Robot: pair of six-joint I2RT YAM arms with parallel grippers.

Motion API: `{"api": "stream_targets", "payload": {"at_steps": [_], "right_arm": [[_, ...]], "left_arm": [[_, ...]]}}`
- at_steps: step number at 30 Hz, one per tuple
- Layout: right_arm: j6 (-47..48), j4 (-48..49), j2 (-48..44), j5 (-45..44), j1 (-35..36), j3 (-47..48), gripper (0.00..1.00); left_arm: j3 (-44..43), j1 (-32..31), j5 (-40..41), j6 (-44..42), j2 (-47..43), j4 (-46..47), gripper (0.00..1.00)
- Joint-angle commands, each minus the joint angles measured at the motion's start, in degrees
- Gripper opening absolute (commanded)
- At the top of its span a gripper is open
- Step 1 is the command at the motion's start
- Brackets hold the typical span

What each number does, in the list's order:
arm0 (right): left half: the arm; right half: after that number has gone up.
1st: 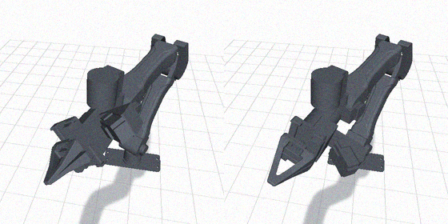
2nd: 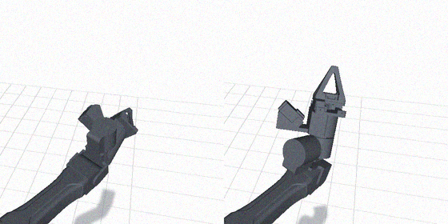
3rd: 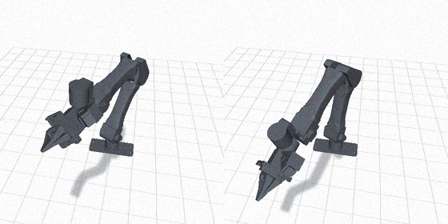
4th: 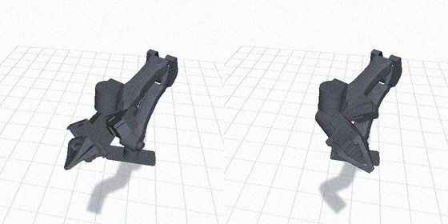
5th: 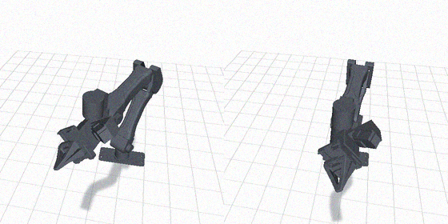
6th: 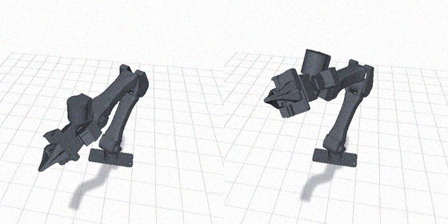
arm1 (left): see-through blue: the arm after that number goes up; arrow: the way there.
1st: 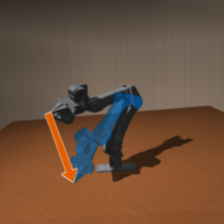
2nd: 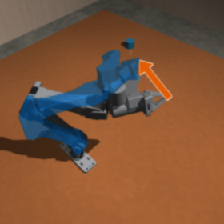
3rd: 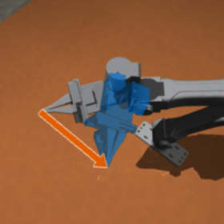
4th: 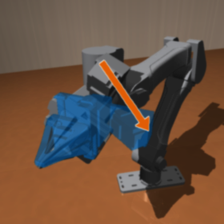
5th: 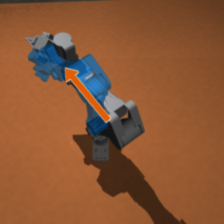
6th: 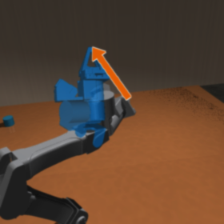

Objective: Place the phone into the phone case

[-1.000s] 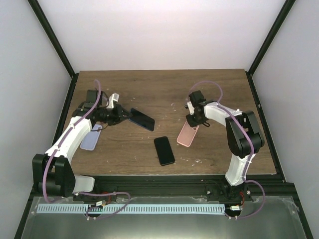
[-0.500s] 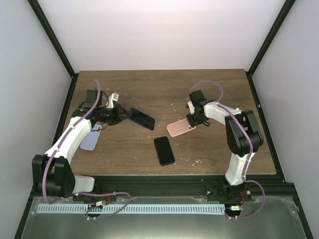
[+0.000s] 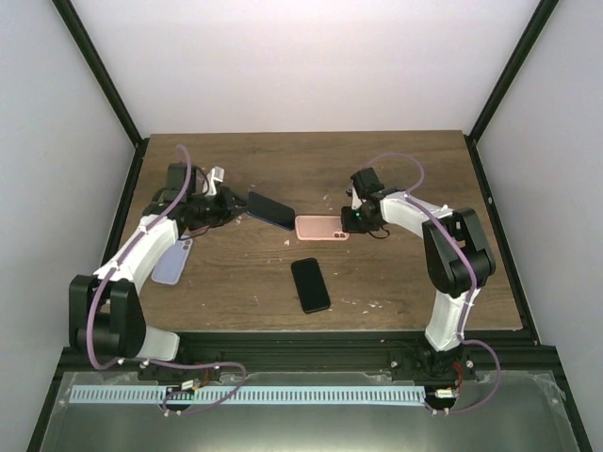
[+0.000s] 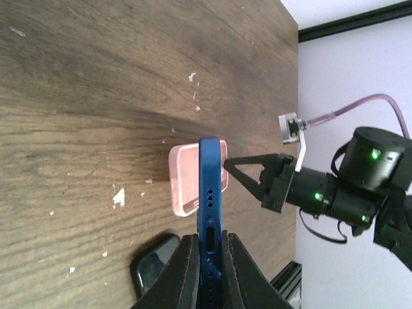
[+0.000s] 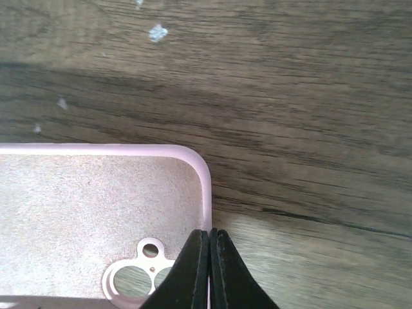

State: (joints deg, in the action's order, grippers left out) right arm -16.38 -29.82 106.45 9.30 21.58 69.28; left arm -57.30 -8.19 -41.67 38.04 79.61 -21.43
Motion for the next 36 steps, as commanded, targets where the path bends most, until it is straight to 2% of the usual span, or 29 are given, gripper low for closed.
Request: {"api": "stream_targets", "payload": {"at_steps": [1, 9, 15, 18, 23, 25, 30, 33, 36], "right_arm": [[-7.72, 3.15, 0.49, 0.84, 2.45, 1.85, 0.01], [-12.36, 3.2, 2.4, 1.68, 5.57, 2.15, 0.02], [-16.19, 5.64, 1.28, 4.07, 5.75, -0.8, 0.19], [-17.95, 9.21, -0.99, 6.97, 5.6, -3.57, 0.23], [-19.39, 12.82, -4.11, 10.65, 5.04, -6.62, 0.24], [-19.73, 13.98, -5.41, 10.23, 4.56, -8.38, 0.28], [-19.05, 19.3, -9.61, 11.74, 2.6, -13.61, 0.5], [-18.41, 21.62, -11.28, 12.76, 2.32, -15.58, 0.54], [-18.25, 23.24, -11.17, 13.88, 2.0, -16.49, 0.55]], "left_arm": [[0.3, -0.16, -2.98, 3.2, 2.8, 9.34, 0.0], [3.11, -1.49, -3.83, 4.87, 7.22, 14.9, 0.0], [3.87, -2.93, -3.61, 6.23, 10.73, 18.51, 0.0], [4.73, -3.59, -3.8, 7.73, 12.2, 21.04, 0.0], [5.69, -4.99, -2.38, 8.29, 13.76, 23.32, 0.0], [6.38, -5.4, -1.48, 8.65, 14.7, 24.47, 0.0], [9.26, -6.49, -0.93, 10.74, 17.02, 32.04, 0.0], [9.64, -7.03, -0.89, 10.76, 18.58, 34.64, 0.0], [10.07, -7.42, -0.83, 11.47, 20.06, 36.61, 0.0]]}}
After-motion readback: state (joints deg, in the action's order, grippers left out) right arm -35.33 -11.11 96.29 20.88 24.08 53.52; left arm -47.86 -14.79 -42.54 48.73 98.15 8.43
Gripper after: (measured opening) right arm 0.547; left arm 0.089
